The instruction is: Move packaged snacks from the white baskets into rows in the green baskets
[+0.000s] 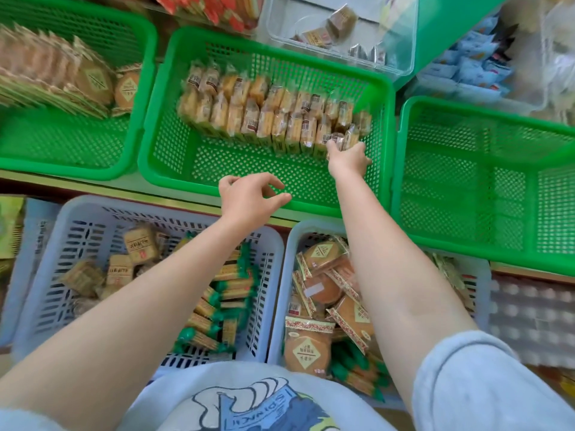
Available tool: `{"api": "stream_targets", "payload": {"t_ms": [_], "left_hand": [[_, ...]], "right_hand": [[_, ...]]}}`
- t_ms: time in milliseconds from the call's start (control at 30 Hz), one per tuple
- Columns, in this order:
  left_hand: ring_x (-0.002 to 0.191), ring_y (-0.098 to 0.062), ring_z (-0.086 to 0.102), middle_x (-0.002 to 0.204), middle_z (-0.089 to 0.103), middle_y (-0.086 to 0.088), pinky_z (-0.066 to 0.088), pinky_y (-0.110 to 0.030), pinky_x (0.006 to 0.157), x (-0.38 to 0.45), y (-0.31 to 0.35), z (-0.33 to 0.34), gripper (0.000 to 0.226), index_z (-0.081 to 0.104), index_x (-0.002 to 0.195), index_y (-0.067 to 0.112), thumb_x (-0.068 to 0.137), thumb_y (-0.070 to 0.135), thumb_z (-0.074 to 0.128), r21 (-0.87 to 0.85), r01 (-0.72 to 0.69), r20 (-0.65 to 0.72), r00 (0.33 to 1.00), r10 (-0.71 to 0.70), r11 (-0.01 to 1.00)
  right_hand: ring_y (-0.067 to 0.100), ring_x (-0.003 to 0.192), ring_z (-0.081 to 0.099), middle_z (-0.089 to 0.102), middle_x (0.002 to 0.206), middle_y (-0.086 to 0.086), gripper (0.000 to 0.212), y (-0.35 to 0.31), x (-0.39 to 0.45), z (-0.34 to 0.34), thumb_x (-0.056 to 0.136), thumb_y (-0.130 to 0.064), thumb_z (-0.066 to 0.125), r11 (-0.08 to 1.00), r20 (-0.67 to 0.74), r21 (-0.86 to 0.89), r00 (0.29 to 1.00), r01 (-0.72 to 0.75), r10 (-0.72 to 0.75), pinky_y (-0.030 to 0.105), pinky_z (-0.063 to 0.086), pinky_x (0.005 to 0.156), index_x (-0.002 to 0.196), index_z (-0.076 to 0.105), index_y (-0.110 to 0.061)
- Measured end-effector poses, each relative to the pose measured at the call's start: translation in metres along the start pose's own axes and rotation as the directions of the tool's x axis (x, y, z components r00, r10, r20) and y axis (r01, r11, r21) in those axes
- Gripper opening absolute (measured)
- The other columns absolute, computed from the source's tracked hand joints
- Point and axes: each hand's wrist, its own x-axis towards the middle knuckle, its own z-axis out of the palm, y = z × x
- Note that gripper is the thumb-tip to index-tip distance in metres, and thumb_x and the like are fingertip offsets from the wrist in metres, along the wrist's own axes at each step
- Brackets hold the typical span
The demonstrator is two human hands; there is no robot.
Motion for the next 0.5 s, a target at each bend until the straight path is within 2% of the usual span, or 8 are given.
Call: {"api": "stream_targets", "payload": {"t_ms": [33, 100, 167, 267, 333, 400, 467, 500], "left_hand": [[0.090, -0.009, 0.058, 0.086, 0.066, 0.017, 0.019, -0.032, 0.100, 0.000, 0.000, 0.001, 0.026, 0.068, 0.104, 0.035, 0.091, 0.057, 0.063, 0.003, 0.001, -0.001, 1.000, -0.001, 1.000], [0.089, -0.008, 0.058, 0.086, 0.066, 0.017, 0.019, -0.033, 0.100, 0.000, -0.001, 0.002, 0.024, 0.068, 0.102, 0.035, 0.091, 0.056, 0.063, 0.009, -0.001, 0.002, 1.000, 0.001, 1.000], [0.088, -0.007, 0.057, 0.086, 0.065, 0.017, 0.020, -0.034, 0.100, 0.000, -0.001, 0.002, 0.021, 0.067, 0.097, 0.036, 0.091, 0.056, 0.062, 0.028, -0.011, 0.001, 1.000, 0.010, 1.000], [0.088, -0.006, 0.056, 0.087, 0.064, 0.018, 0.021, -0.036, 0.102, 0.000, -0.002, 0.002, 0.018, 0.066, 0.091, 0.038, 0.092, 0.056, 0.061, 0.051, -0.025, 0.001, 1.000, 0.025, 0.998], [0.088, -0.006, 0.056, 0.087, 0.064, 0.018, 0.021, -0.036, 0.102, 0.000, -0.003, 0.002, 0.017, 0.064, 0.089, 0.039, 0.092, 0.055, 0.061, 0.059, -0.035, 0.004, 0.999, 0.035, 0.998], [0.088, -0.007, 0.055, 0.089, 0.064, 0.018, 0.021, -0.037, 0.103, -0.001, -0.003, 0.003, 0.018, 0.064, 0.089, 0.038, 0.092, 0.055, 0.061, 0.068, -0.045, 0.001, 0.999, 0.045, 0.997], [0.089, -0.007, 0.054, 0.091, 0.064, 0.017, 0.022, -0.038, 0.103, -0.001, -0.004, 0.003, 0.021, 0.067, 0.091, 0.036, 0.093, 0.055, 0.060, 0.073, -0.050, -0.002, 0.999, 0.050, 0.996], [0.090, -0.007, 0.054, 0.091, 0.064, 0.017, 0.022, -0.038, 0.104, -0.001, -0.004, 0.003, 0.022, 0.068, 0.091, 0.035, 0.093, 0.056, 0.060, 0.075, -0.052, -0.003, 0.999, 0.052, 0.996]], "right_hand": [[0.032, 0.117, 0.061, 0.027, 0.160, 0.015, 0.077, 0.001, 0.003, 0.000, 0.101, -0.045, 0.055, 0.998, 0.044, 0.048, 0.998, -0.036, 0.034, 0.032, 0.054, 0.083, 0.159, 0.014, -0.015], [0.034, 0.112, 0.064, 0.030, 0.160, 0.011, 0.081, -0.001, 0.007, 0.002, 0.101, -0.040, 0.056, 0.949, 0.162, 0.266, 0.978, -0.172, 0.132, 0.040, 0.060, 0.087, 0.160, 0.004, -0.021], [0.036, 0.121, 0.060, 0.031, 0.160, 0.012, 0.084, -0.003, 0.011, 0.004, 0.100, -0.037, 0.059, 0.863, 0.217, 0.450, 0.966, -0.229, 0.143, 0.046, 0.058, 0.091, 0.160, 0.002, -0.020], [0.036, 0.137, 0.047, 0.024, 0.164, 0.010, 0.092, 0.003, 0.021, 0.009, 0.096, -0.052, 0.058, 0.846, 0.186, 0.497, 0.976, -0.195, 0.115, 0.052, 0.051, 0.103, 0.160, 0.001, -0.019], [0.035, 0.138, 0.046, 0.021, 0.165, 0.007, 0.102, 0.011, 0.025, 0.011, 0.091, -0.058, 0.062, 0.850, 0.203, 0.491, 0.974, -0.191, 0.101, 0.054, 0.048, 0.106, 0.160, -0.002, -0.019], [0.031, 0.131, 0.053, 0.030, 0.161, 0.008, 0.106, 0.017, 0.025, 0.010, 0.088, -0.055, 0.068, 0.853, 0.221, 0.488, 0.972, -0.182, 0.081, 0.052, 0.052, 0.101, 0.160, 0.000, -0.018], [0.027, 0.116, 0.063, 0.047, 0.150, 0.011, 0.100, 0.019, 0.025, 0.010, 0.085, -0.052, 0.073, 0.862, 0.220, 0.474, 0.972, -0.178, 0.080, 0.044, 0.059, 0.089, 0.158, 0.018, -0.012], [0.024, 0.108, 0.066, 0.055, 0.142, 0.012, 0.089, 0.020, 0.025, 0.010, 0.086, -0.049, 0.074, 0.859, 0.206, 0.481, 0.975, -0.174, 0.083, 0.037, 0.061, 0.079, 0.152, 0.031, -0.008]]}}
